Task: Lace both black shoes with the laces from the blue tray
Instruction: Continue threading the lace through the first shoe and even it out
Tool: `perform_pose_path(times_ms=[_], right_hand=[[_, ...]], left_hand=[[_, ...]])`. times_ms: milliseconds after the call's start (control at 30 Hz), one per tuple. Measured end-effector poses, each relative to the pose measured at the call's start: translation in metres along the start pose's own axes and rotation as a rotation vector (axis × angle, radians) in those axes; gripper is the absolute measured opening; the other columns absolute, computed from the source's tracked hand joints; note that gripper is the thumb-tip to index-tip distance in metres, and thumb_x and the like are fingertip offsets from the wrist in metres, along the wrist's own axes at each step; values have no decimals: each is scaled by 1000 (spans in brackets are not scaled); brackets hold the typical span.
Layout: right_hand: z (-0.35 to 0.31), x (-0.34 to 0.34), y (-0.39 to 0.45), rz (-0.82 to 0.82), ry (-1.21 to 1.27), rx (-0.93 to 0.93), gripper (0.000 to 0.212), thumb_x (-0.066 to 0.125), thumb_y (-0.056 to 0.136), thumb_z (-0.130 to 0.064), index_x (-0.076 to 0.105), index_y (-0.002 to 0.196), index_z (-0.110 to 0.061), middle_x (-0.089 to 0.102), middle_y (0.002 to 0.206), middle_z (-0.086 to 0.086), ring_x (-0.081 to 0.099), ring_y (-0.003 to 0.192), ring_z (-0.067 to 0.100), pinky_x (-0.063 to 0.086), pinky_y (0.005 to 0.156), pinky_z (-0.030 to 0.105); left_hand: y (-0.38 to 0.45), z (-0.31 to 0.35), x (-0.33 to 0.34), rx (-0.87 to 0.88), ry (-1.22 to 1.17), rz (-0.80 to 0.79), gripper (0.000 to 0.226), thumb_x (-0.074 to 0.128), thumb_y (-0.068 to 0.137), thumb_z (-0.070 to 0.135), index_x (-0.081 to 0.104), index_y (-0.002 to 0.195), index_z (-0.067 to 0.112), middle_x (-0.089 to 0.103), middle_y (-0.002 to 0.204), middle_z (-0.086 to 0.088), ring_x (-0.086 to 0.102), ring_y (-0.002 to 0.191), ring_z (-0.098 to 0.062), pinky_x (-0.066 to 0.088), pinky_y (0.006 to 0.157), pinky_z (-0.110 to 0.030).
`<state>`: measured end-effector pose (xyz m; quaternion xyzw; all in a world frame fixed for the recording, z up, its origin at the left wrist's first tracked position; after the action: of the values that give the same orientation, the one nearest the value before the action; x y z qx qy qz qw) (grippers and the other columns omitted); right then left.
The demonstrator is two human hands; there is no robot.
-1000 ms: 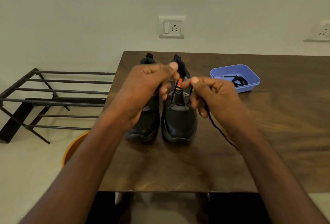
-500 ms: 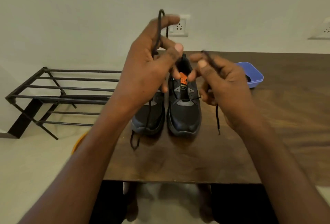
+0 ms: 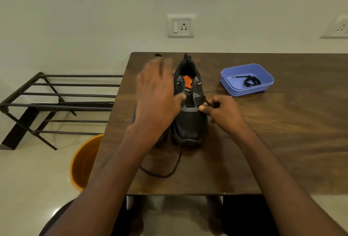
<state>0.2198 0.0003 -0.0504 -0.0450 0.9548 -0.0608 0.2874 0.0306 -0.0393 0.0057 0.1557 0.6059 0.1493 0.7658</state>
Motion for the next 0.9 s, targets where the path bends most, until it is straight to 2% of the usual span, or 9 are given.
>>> perform_pose_path(times_ms=[133, 233, 333, 467, 567, 667, 733, 833, 900], right_hand=[[2, -2, 2, -17, 49, 45, 15, 71, 94, -25, 69, 81, -19, 75, 90, 4, 72, 93, 25, 59, 86, 56], [1, -6, 5, -28, 220, 147, 14, 60, 101, -13, 60, 87, -11, 74, 96, 12, 73, 97, 31, 63, 81, 45], [-2, -20, 2, -43, 562, 336, 9, 47, 107, -8, 54, 113, -7, 76, 105, 16, 77, 90, 34, 65, 73, 37], [2, -25, 2, -11, 857, 443, 13, 39, 107, -7, 51, 105, -5, 76, 106, 23, 77, 84, 41, 64, 76, 41], [1, -26, -2, 39, 665, 436, 15, 44, 108, -14, 56, 102, -9, 77, 101, 15, 78, 74, 31, 61, 59, 33], [9, -32, -1, 308, -13, 156, 14, 55, 105, -29, 65, 106, -18, 70, 93, 3, 71, 76, 18, 58, 69, 37], [-1, -33, -8, 471, -140, -57, 16, 60, 101, -33, 69, 98, -21, 68, 95, 2, 66, 81, 13, 57, 76, 39], [-27, -17, -21, 198, 657, -11, 21, 55, 106, -22, 68, 104, -6, 66, 83, 6, 68, 68, 12, 60, 66, 31], [-43, -5, -30, -59, 1082, -3, 22, 47, 108, -18, 64, 108, -4, 69, 85, 9, 74, 85, 23, 61, 77, 31]], left_hand=[[1, 11, 32, 197, 24, -367, 91, 72, 79, 71, 32, 154, 42, 21, 168, 2, 14, 158, -21, -13, 121, -59], [6, 5, 37, 154, 81, -370, 89, 69, 71, 81, 41, 147, 44, 32, 163, 4, 16, 157, -21, -14, 121, -65], [7, -1, 37, 82, 68, -411, 92, 67, 67, 87, 41, 144, 44, 43, 155, 5, 21, 156, -20, -16, 119, -67], [4, -2, 33, 66, 83, -405, 91, 62, 66, 90, 40, 143, 46, 51, 147, 5, 30, 152, -20, -18, 119, -66], [2, 1, 28, 48, 66, -392, 92, 59, 69, 91, 35, 146, 46, 65, 127, 7, 50, 138, -20, -18, 118, -63], [2, 2, 18, -3, 52, -334, 80, 66, 83, 74, 34, 147, 40, 71, 117, 7, 60, 126, -24, -8, 120, -56], [3, 0, 6, -69, 49, -275, 61, 68, 90, 60, 43, 140, 35, 71, 114, 7, 64, 117, -24, 7, 120, -52], [-3, -4, 2, -98, -8, -158, 40, 64, 96, 52, 56, 130, 33, 62, 122, 9, 59, 119, -17, 16, 118, -50], [-7, -3, 6, -44, -234, -80, 27, 55, 102, 50, 62, 122, 33, 64, 120, 13, 60, 114, -10, 32, 115, -49]])
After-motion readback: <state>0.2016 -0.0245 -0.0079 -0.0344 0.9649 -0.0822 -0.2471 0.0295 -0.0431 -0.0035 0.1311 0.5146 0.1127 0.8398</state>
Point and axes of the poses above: each hand's wrist, its own y-axis towards the middle knuckle, its own x-axis out of the palm, z = x × y, the point moved 2 cm from there along y, towards the middle knuckle
